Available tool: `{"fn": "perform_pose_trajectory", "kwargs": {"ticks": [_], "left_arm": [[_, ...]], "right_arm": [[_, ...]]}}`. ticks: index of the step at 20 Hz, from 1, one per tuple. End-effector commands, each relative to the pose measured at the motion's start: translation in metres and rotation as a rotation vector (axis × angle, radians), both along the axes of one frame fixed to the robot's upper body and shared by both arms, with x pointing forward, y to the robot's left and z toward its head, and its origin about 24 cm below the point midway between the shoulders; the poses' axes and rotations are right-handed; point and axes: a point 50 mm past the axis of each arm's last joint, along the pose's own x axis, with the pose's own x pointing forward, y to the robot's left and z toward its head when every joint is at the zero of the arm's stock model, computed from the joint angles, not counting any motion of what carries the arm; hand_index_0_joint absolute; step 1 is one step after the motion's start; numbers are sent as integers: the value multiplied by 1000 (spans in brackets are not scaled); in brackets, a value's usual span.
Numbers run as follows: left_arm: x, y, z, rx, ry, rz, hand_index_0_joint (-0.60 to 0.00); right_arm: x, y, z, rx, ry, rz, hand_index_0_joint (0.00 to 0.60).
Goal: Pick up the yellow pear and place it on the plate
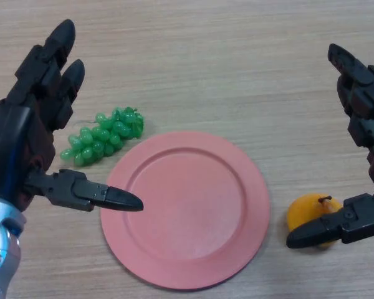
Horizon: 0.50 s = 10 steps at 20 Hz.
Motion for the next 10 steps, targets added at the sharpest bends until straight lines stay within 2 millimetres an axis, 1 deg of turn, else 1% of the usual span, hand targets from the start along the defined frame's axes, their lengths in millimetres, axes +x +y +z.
{"fn": "perform_pose_trajectory", "kwargs": {"ticks": [1,4,10], "left_arm": [[-8,3,32,58,-217,7,0],[-6,4,30,65,-177,-7,0],[-6,6,31,64,-193,-1,0]], "right_arm": [[-10,-1,28,-18,-221,32,0],[-10,0,28,-20,-229,34,0],[-11,-3,25,-4,-214,36,0]]}}
